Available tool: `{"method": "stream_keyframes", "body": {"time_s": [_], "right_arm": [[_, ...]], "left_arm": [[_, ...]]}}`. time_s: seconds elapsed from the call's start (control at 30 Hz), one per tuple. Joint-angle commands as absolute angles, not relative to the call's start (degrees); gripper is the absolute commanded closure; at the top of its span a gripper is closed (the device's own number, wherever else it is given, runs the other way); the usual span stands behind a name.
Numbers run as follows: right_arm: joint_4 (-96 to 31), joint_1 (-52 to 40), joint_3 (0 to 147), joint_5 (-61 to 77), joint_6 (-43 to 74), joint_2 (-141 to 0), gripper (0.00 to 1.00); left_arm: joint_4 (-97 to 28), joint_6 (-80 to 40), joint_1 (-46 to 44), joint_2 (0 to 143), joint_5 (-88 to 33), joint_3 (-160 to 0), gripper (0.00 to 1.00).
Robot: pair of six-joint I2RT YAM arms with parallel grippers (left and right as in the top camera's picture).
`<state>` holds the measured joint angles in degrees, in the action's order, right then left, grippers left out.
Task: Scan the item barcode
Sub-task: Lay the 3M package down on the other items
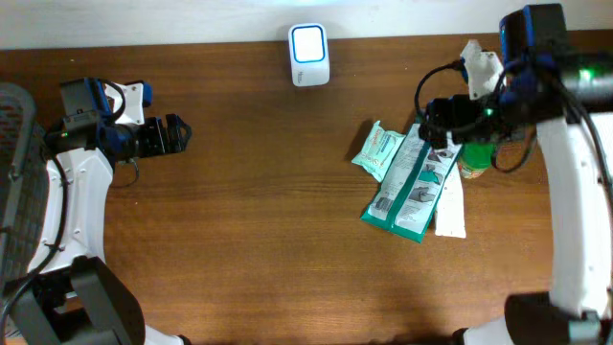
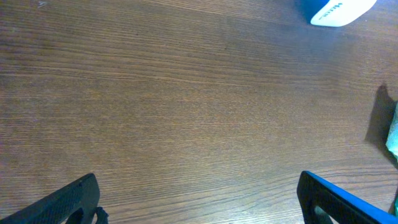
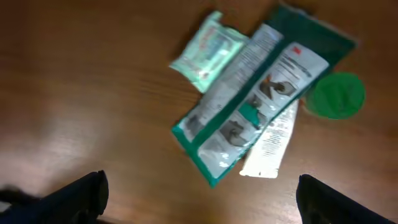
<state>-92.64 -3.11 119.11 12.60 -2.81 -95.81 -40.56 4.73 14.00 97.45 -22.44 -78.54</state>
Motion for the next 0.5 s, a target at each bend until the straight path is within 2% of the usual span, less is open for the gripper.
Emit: {"method": "stream_keyframes", "body": {"time_s": [0.0, 0.03, 0.13, 0.2, 0.47], "right_arm": [[-92.77, -8.88, 120.07, 13.54, -2.94, -91.05, 0.06], [-93.14, -11.40, 120.07, 13.50, -2.94, -89.69, 0.02], [-97.32, -11.73, 119.98, 13.54, -2.94, -89.38, 0.02], [-97.30, -11.70, 119.92, 13.50, 2.22, -89.41, 0.02], [-94.26, -11.62, 118.93, 3.90, 0.89, -83.53, 0.02]], "left_arm": [[-40.45, 4.97, 14.15, 96.07, -22.65, -78.87, 0.01], [-40.45, 4.97, 14.15, 96.07, -22.65, -78.87, 0.01], [-40.45, 4.97, 14.15, 96.07, -22.65, -78.87, 0.01], [-40.45, 4.97, 14.15, 96.07, -22.65, -78.87, 0.01], [-40.45, 4.97, 14.15, 96.07, -22.65, -78.87, 0.01]]}}
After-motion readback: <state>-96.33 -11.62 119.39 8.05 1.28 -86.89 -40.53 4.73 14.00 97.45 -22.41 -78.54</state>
